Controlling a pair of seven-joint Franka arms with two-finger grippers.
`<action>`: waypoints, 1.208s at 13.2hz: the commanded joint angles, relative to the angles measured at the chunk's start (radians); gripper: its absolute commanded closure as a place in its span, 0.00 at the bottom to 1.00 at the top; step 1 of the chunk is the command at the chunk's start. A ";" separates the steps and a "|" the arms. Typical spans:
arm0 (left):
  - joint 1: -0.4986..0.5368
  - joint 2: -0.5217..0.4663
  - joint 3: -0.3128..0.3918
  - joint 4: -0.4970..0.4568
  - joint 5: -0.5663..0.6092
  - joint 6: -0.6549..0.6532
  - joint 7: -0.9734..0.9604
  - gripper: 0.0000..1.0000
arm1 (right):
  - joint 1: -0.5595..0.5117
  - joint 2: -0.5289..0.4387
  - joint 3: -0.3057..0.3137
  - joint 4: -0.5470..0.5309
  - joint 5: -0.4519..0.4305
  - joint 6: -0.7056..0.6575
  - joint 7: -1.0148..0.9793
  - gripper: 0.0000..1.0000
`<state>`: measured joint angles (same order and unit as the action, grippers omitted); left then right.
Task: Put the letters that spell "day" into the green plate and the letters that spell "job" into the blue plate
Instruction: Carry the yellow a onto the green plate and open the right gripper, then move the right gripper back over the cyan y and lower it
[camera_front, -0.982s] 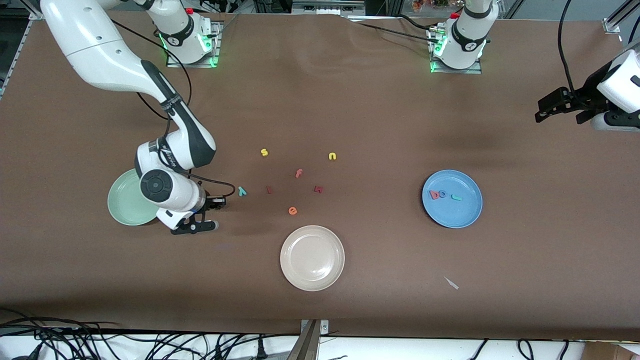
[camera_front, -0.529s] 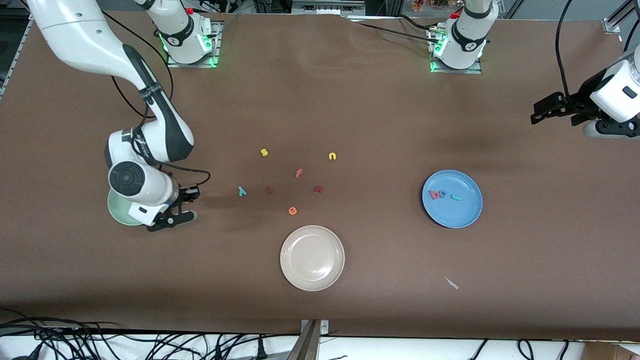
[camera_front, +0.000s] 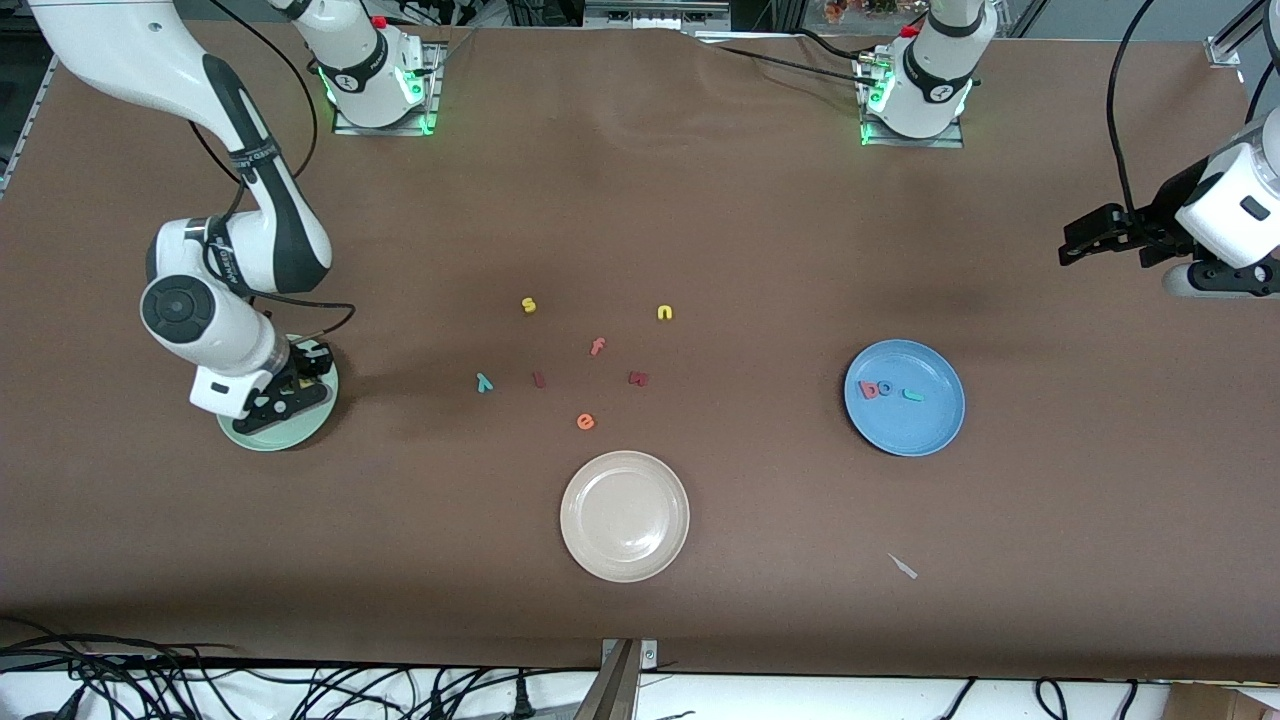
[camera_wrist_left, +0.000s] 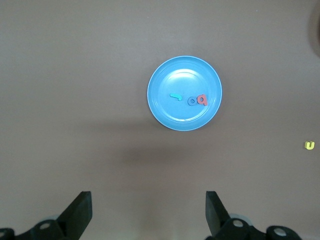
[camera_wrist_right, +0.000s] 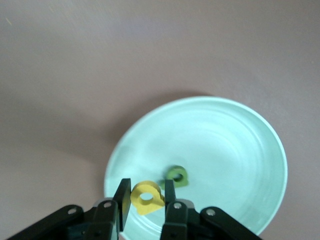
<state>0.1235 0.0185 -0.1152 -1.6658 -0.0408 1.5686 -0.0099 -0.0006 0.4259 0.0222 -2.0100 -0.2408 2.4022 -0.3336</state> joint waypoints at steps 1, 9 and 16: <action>-0.016 0.012 -0.006 0.035 0.029 -0.025 -0.018 0.00 | -0.002 -0.036 -0.024 -0.091 0.003 0.095 -0.091 0.76; -0.016 0.009 -0.040 0.040 0.026 -0.038 -0.032 0.00 | 0.008 -0.036 0.053 0.046 0.193 -0.132 0.020 0.00; -0.008 0.011 -0.035 0.040 0.027 -0.038 -0.030 0.00 | 0.091 0.003 0.111 0.053 0.193 -0.069 0.290 0.00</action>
<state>0.1165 0.0191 -0.1466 -1.6545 -0.0407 1.5538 -0.0316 0.0564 0.4093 0.1321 -1.9619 -0.0626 2.3070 -0.1116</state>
